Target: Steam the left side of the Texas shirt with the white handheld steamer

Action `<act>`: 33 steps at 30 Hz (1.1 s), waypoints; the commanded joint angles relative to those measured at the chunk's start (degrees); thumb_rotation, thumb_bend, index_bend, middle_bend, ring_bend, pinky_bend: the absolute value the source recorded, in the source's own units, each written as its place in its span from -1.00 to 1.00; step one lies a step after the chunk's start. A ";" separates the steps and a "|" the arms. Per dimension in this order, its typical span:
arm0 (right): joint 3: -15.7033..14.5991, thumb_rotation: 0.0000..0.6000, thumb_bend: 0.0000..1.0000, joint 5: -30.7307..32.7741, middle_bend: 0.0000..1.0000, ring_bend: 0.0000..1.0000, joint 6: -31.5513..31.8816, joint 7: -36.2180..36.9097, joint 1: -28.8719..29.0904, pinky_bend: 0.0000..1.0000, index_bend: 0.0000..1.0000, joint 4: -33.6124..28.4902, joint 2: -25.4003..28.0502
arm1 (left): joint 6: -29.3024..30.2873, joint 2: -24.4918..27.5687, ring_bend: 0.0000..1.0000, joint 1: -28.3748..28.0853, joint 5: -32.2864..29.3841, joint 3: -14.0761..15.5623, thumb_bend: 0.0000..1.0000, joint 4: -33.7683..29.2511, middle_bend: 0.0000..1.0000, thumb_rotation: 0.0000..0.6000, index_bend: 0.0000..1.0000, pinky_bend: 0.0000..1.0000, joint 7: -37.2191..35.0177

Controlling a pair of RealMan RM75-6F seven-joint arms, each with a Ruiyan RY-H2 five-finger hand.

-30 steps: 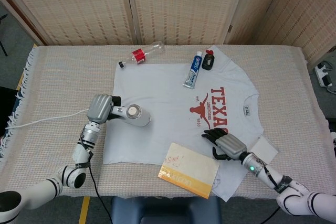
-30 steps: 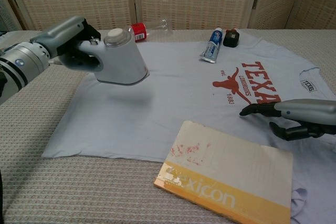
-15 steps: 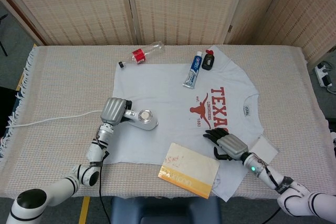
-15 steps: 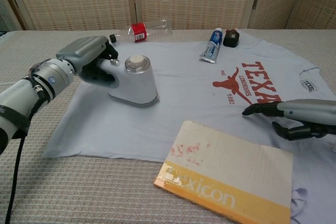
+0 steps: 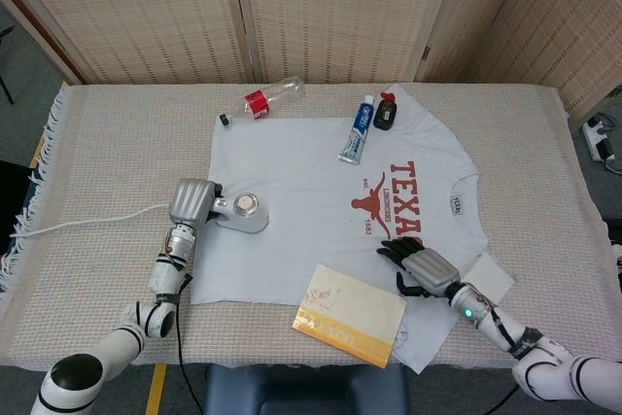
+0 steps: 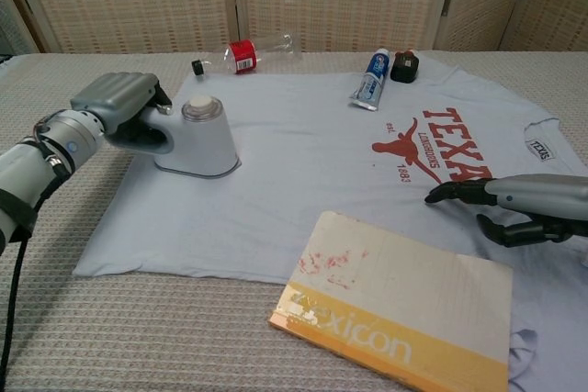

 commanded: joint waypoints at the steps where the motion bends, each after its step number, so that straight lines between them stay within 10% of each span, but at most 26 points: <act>1: 0.00 -0.54 0.63 0.17 -1.00 -1.00 -0.01 -0.04 0.07 -1.00 -1.00 -0.09 -0.03 | -2.27 0.24 0.71 1.44 -1.73 -0.88 -0.29 4.92 1.00 1.00 0.82 0.67 -0.89; 9: -0.33 -0.54 0.62 0.06 -1.00 -1.00 0.29 0.24 0.19 -1.00 -1.00 0.03 -0.09 | -1.14 3.38 0.70 3.64 -4.44 -3.86 -0.30 5.89 1.00 1.00 0.80 0.67 -5.93; 19: -0.74 -0.54 0.63 -0.43 -1.00 -1.00 1.45 1.05 0.07 -1.00 -1.00 -0.07 0.45 | 8.37 8.16 0.70 3.44 -0.71 -2.87 -0.30 -14.24 1.00 1.00 0.80 0.67 -1.32; 33: -0.90 -0.51 0.64 0.38 -1.00 -1.00 1.04 0.52 0.12 -1.00 -1.00 -0.12 0.30 | 7.49 0.20 0.69 -1.77 2.62 -0.20 -0.30 -16.67 1.00 1.00 0.80 0.67 9.38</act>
